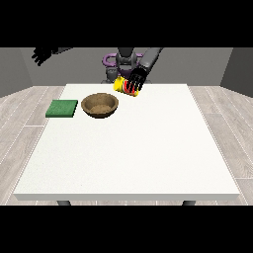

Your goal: Pick the cup and pour the ball into the bowl, then pick the bowl and place it on the pad

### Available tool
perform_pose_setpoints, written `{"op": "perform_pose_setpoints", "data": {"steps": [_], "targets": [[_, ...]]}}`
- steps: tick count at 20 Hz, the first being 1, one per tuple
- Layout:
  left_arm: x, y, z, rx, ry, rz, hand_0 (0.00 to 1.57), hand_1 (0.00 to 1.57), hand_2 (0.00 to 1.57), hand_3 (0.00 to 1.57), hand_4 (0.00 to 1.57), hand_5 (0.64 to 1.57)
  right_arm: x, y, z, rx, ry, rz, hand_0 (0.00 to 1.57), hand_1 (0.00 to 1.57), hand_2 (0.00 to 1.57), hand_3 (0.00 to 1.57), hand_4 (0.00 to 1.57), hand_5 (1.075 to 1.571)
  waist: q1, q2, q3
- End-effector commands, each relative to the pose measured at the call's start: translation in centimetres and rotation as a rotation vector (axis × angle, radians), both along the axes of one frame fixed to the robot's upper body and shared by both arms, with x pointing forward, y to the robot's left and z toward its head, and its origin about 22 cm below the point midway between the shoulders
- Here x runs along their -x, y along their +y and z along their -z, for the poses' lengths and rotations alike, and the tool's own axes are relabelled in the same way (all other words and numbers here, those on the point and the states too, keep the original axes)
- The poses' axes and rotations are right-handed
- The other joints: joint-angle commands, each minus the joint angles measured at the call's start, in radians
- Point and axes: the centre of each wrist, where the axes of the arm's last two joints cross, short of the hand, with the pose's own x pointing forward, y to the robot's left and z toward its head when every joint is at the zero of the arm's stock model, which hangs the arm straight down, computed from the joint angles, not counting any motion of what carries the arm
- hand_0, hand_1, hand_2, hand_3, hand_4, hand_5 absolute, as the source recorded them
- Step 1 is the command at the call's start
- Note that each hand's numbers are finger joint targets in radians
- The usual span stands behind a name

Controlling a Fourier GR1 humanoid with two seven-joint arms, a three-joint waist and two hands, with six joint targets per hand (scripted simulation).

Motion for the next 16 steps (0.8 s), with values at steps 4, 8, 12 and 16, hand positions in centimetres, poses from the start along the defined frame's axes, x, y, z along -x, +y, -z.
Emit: {"op": "perform_pose_setpoints", "data": {"steps": [4, 8, 12, 16], "targets": [[-0.9, -6.0, -4.2, -0.245, -0.045, 0.002, 1.31, 1.31, 1.57, 1.57, 1.47, 1.529, -1.2, -1.4, 0.0, -0.012, -0.008, -0.008, 0.0, 0.0, 0.0, 0.17, 0.7, 1.56, -0.01, 0.0, -0.0022], [-2.0, -6.8, -5.4, -0.49, -0.124, -0.03, 1.46, 1.46, 1.57, 1.57, 1.26, 1.557, -2.2, 0.5, 0.2, -0.01, 0.014, -0.01, 0.0, 0.0, 0.0, 0.18, 0.69, 1.556, 0.003, -0.002, -0.0021], [-2.1, -7.8, -6.4, -0.657, -0.124, -0.037, 1.4, 1.4, 1.57, 1.57, 1.04, 1.571, -1.9, 1.2, 1.5, -0.017, 0.018, -0.035, 0.0, 0.0, 0.0, 0.26, 0.69, 1.554, -0.019, -0.019, -0.0027], [0.1, -10.0, -6.5, -0.757, -0.113, -0.003, 0.41, 0.41, 1.34, 1.55, 1.02, 1.571, -3.6, 1.8, 1.3, -0.023, 0.012, -0.043, 0.0, 0.0, 0.0, 0.33, 0.69, 1.553, -0.037, -0.009, -0.0026]]}}
